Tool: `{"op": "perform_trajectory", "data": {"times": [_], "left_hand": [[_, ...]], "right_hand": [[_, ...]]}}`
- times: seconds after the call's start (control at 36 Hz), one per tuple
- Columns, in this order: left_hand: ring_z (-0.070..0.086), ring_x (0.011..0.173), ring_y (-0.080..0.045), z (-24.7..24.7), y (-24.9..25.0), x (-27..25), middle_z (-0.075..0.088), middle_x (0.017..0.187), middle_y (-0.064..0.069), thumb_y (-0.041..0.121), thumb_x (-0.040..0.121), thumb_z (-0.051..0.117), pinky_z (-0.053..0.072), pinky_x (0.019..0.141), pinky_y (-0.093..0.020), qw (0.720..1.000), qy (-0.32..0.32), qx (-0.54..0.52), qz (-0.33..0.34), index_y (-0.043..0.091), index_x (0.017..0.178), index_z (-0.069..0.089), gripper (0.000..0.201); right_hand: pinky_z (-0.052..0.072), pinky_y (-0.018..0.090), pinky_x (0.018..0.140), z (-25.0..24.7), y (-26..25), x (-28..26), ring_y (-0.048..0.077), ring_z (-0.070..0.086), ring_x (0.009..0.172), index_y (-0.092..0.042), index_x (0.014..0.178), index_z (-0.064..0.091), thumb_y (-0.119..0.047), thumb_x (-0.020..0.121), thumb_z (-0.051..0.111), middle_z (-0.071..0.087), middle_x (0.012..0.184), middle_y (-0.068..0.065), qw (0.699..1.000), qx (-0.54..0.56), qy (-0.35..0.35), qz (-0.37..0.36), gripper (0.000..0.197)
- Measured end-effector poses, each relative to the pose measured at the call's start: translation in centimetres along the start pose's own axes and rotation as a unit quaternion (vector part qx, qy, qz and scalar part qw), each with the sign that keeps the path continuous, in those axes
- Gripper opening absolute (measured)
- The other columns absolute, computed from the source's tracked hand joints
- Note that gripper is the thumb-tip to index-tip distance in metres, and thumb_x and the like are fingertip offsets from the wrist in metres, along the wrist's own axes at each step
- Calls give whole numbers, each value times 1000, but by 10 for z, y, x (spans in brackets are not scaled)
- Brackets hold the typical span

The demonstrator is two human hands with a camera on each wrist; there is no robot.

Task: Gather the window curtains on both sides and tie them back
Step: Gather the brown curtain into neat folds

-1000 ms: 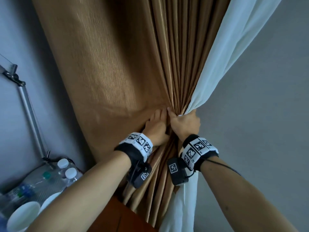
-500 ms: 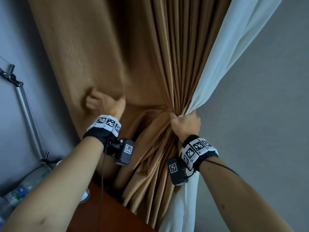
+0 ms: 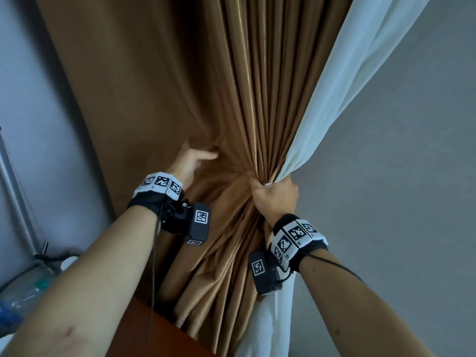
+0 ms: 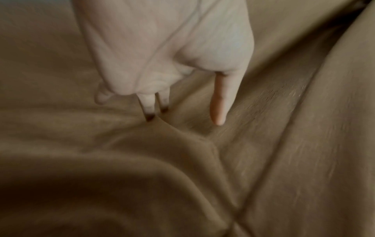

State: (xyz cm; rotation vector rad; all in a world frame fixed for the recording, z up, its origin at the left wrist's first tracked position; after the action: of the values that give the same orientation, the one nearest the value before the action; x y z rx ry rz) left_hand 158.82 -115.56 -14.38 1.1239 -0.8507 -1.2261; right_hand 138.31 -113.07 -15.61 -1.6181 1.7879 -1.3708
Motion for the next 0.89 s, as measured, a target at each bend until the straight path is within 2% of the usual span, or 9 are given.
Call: {"op": "perform_trajectory", "data": {"times": [0.08, 0.14, 0.22, 0.31, 0.42, 0.5, 0.61, 0.72, 0.89], "left_hand": [[71, 92, -22, 25, -3, -5, 71, 105, -7, 11, 66, 82, 56, 78, -33, 999, 4, 40, 26, 14, 135, 47, 78], [68, 96, -18, 33, -5, -4, 69, 106, 1, 22, 73, 79, 54, 87, -35, 994, 47, 90, 41, 21, 134, 45, 70], [44, 130, -27, 26, -7, 4, 46, 140, -6, 50, 59, 80, 35, 110, -43, 971, 161, 169, 59, 25, 148, 27, 106], [21, 143, -31, 8, -5, 10, 19, 154, -12, 46, 70, 78, 21, 115, -42, 949, 255, 182, 22, 21, 153, 2, 116], [27, 140, -32, -13, 10, 29, 21, 155, -12, 22, 58, 80, 25, 114, -49, 959, 275, 69, 17, 23, 154, -2, 126], [45, 126, -32, -15, 10, 44, 42, 144, -10, 15, 37, 74, 38, 106, -51, 978, 205, -20, 2, 32, 153, 0, 139], [57, 112, -27, 11, 9, 42, 61, 126, -7, 5, 49, 64, 47, 98, -41, 996, 79, -33, 21, 23, 149, 28, 108], [66, 93, -25, 40, 7, 36, 72, 95, -5, 19, 65, 64, 55, 81, -35, 998, 10, 56, 36, 13, 108, 67, 44], [63, 66, -6, 32, -1, 36, 70, 76, 1, 20, 80, 75, 47, 62, -15, 961, 107, 190, 167, 12, 82, 71, 9]], "right_hand": [[55, 39, 77, 0, 1, 1, 29, 64, 81, -11, 97, 53, -62, 66, 67, 64, 78, 3, 1000, -3, -2, 5, 62], [55, 38, 74, -1, 1, -1, 30, 64, 78, -9, 93, 54, -64, 65, 65, 63, 74, 3, 1000, -4, -4, 7, 63], [54, 35, 73, -3, 1, -4, 28, 63, 77, -8, 94, 54, -62, 67, 67, 60, 70, 0, 1000, -1, -9, 3, 61], [53, 32, 80, -7, 1, -5, 25, 63, 87, -9, 102, 56, -56, 70, 70, 64, 83, 1, 1000, 6, -20, -13, 58], [48, 24, 84, -14, -1, -2, 25, 63, 95, -12, 102, 59, -49, 72, 74, 60, 84, -5, 999, 14, -46, -21, 50], [51, 31, 94, -15, -1, 3, 24, 63, 103, -14, 107, 61, -43, 72, 78, 61, 93, -7, 997, 47, -64, -23, 48], [47, 37, 102, -14, -1, 11, 24, 59, 115, -15, 121, 58, -40, 72, 80, 64, 115, 0, 993, 71, -89, -27, 59], [44, 35, 106, -14, 1, 18, 23, 56, 120, -13, 129, 55, -34, 74, 81, 62, 125, 2, 993, 81, -87, -28, 64], [44, 28, 102, -6, 3, 26, 26, 58, 116, -12, 125, 57, -38, 74, 79, 64, 119, 3, 996, 67, -58, -19, 61]]}}
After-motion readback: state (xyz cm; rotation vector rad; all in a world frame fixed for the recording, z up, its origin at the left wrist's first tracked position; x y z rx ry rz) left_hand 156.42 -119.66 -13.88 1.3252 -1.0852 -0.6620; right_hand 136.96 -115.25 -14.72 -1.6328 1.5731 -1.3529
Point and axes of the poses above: each hand's wrist, its own x-axis towards the middle knuckle, its own z-axis out of the palm, y = z × x, the point moved 3 cm from there along x, towards the middle knuckle
